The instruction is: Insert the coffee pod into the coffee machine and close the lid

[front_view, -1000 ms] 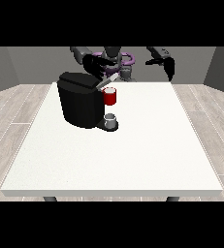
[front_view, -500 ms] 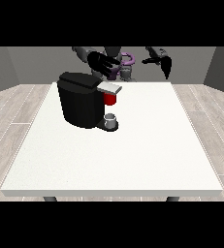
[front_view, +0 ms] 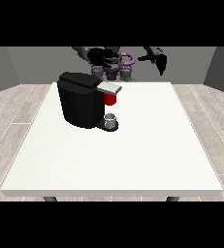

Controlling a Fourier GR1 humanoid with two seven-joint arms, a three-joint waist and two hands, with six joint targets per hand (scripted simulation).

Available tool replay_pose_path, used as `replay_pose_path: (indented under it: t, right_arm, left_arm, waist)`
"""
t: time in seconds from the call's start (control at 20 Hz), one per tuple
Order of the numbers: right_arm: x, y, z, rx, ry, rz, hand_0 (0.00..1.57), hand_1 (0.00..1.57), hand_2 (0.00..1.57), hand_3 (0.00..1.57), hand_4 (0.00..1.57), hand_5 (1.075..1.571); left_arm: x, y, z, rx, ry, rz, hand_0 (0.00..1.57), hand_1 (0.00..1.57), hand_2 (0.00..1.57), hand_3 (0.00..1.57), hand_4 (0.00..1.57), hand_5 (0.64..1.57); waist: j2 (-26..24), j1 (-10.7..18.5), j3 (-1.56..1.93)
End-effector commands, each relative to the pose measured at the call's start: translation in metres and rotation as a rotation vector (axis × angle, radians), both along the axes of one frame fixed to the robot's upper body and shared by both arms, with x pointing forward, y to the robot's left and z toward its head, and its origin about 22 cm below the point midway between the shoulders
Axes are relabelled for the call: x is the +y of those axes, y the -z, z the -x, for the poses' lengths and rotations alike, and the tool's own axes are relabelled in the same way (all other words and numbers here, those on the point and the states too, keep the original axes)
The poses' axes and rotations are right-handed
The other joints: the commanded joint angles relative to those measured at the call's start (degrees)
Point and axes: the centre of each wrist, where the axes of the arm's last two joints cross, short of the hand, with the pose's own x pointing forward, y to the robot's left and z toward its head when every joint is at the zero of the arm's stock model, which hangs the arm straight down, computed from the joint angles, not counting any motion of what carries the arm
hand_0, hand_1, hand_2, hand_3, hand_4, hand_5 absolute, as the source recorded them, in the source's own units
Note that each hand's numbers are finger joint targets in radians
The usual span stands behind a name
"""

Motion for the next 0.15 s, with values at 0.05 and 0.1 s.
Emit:
replay_pose_path:
  t: [0.05, 0.1]
  right_arm:
    - [-0.001, 0.036, 0.04, 0.133, 0.011, -0.103, 0.0, 0.0, 0.0, 0.0, 0.25, 1.571]
    - [-0.004, 0.056, 0.053, 0.102, 0.045, -0.104, 0.0, 0.0, 0.0, 0.0, 0.16, 1.571]
  left_arm:
    - [0.026, 0.034, 0.026, 0.111, -0.06, 0.012, 0.0, 0.0, 0.0, 0.0, 0.19, 1.571]
    - [0.026, 0.025, 0.018, 0.065, -0.069, -0.009, 0.0, 0.0, 0.0, 0.0, 0.19, 1.571]
  waist:
    - [-6.2, -4.5, -0.01]
    - [-3.6, -4.6, 0.0]
